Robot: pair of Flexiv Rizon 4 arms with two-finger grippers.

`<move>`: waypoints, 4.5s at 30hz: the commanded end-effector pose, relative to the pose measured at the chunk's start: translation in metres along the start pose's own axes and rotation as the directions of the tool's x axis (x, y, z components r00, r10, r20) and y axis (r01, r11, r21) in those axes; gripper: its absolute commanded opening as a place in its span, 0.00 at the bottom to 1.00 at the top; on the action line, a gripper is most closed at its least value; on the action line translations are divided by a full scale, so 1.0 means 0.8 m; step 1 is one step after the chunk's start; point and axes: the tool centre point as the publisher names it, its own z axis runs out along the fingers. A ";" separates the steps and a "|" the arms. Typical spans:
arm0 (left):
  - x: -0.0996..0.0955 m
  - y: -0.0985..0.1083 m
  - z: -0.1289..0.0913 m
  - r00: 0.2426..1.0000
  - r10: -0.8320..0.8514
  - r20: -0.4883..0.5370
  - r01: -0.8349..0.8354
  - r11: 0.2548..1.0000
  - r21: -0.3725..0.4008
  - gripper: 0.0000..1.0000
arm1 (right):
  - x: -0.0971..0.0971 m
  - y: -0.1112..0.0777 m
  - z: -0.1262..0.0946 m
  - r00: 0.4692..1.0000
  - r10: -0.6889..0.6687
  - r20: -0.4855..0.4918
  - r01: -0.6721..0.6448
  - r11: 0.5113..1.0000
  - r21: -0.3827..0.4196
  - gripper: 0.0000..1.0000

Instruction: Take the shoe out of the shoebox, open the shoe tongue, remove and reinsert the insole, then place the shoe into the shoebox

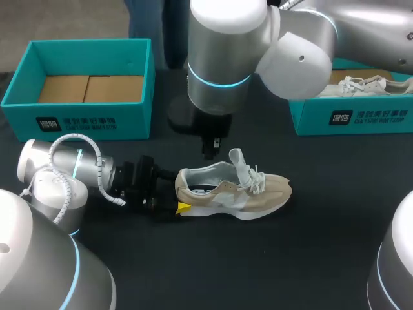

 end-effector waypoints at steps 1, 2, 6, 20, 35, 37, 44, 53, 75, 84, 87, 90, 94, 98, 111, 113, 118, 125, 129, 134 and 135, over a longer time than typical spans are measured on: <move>0.000 0.004 0.000 1.000 0.000 0.000 0.000 1.000 -0.003 0.00 | 0.003 0.008 0.040 0.999 -0.021 -0.031 0.022 1.000 0.018 0.00; 0.000 0.004 0.000 1.000 0.000 0.000 0.000 1.000 -0.003 0.00 | 0.005 0.007 0.047 0.999 -0.027 -0.043 0.028 0.999 0.024 0.00; 0.000 0.004 0.000 1.000 0.000 0.000 0.000 1.000 -0.003 0.00 | 0.009 -0.001 0.071 0.997 -0.037 -0.073 0.039 0.999 0.029 0.00; 0.000 0.004 0.000 1.000 0.000 0.000 0.000 1.000 -0.003 0.00 | 0.015 -0.008 0.097 0.993 -0.063 -0.096 0.068 0.996 0.051 0.00; 0.000 0.004 0.000 1.000 0.000 0.000 0.000 1.000 -0.003 0.00 | 0.001 -0.009 0.113 0.991 -0.107 -0.077 0.112 0.992 0.058 0.00; 0.000 0.004 0.000 1.000 0.000 0.000 0.000 1.000 -0.003 0.00 | -0.001 -0.011 0.118 0.990 -0.130 -0.061 0.134 0.989 0.067 0.00; 0.000 0.004 0.000 1.000 0.000 0.000 0.000 1.000 -0.003 0.00 | -0.007 -0.030 0.138 0.987 -0.153 -0.048 0.156 0.985 0.073 0.00; 0.000 0.004 0.000 1.000 0.000 0.000 0.000 1.000 -0.003 0.00 | -0.014 -0.048 0.158 0.988 -0.150 -0.047 0.154 0.983 0.099 0.00; 0.000 0.004 0.000 1.000 0.000 0.000 0.000 1.000 -0.003 0.00 | -0.008 -0.050 0.192 0.985 -0.139 -0.103 0.150 0.984 0.098 0.00; 0.000 0.004 0.000 1.000 0.000 0.000 0.000 1.000 -0.003 0.00 | -0.010 -0.052 0.204 0.986 -0.124 -0.108 0.135 0.986 0.096 0.18; 0.000 0.004 0.000 1.000 0.000 0.000 0.000 1.000 -0.003 0.00 | -0.010 -0.051 0.208 0.986 -0.122 -0.112 0.133 0.987 0.095 0.18; 0.000 0.004 0.000 1.000 0.000 0.000 0.000 1.000 -0.003 0.00 | -0.009 -0.053 0.216 0.985 -0.119 -0.123 0.132 0.986 0.100 0.20; 0.000 0.004 0.000 1.000 0.000 0.000 0.000 1.000 -0.003 0.00 | -0.007 -0.056 0.229 0.983 -0.101 -0.151 0.119 0.986 0.113 0.29; 0.000 0.004 0.000 1.000 0.000 0.000 0.000 1.000 -0.003 0.00 | -0.001 -0.060 0.243 0.975 -0.092 -0.201 0.120 0.984 0.131 0.36; 0.000 0.004 0.000 1.000 0.000 0.000 0.000 1.000 -0.003 0.00 | 0.008 -0.072 0.254 0.962 -0.049 -0.268 0.098 0.980 0.172 0.00; 0.000 0.004 0.000 1.000 0.000 0.000 0.000 1.000 -0.003 0.00 | 0.008 -0.073 0.254 0.961 -0.042 -0.275 0.094 0.980 0.177 0.00; 0.000 0.004 0.000 1.000 0.000 0.000 0.000 1.000 -0.003 0.00 | 0.006 -0.077 0.240 0.959 -0.030 -0.283 0.084 0.980 0.180 0.00; 0.000 0.004 0.000 1.000 0.000 0.000 0.000 1.000 -0.003 0.00 | 0.004 -0.081 0.198 0.960 -0.030 -0.280 0.070 0.988 0.134 0.00; 0.000 0.004 0.000 1.000 0.000 0.000 0.000 1.000 -0.003 0.00 | 0.004 -0.081 0.182 0.962 -0.034 -0.272 0.067 0.992 0.111 0.00; 0.000 0.004 0.000 1.000 0.000 0.000 0.000 1.000 -0.003 0.00 | 0.002 -0.079 0.168 0.966 -0.050 -0.254 0.077 0.992 0.098 0.00; 0.000 0.004 0.000 1.000 0.000 0.000 0.000 1.000 -0.003 0.00 | 0.002 -0.079 0.166 0.967 -0.054 -0.247 0.080 0.992 0.094 0.00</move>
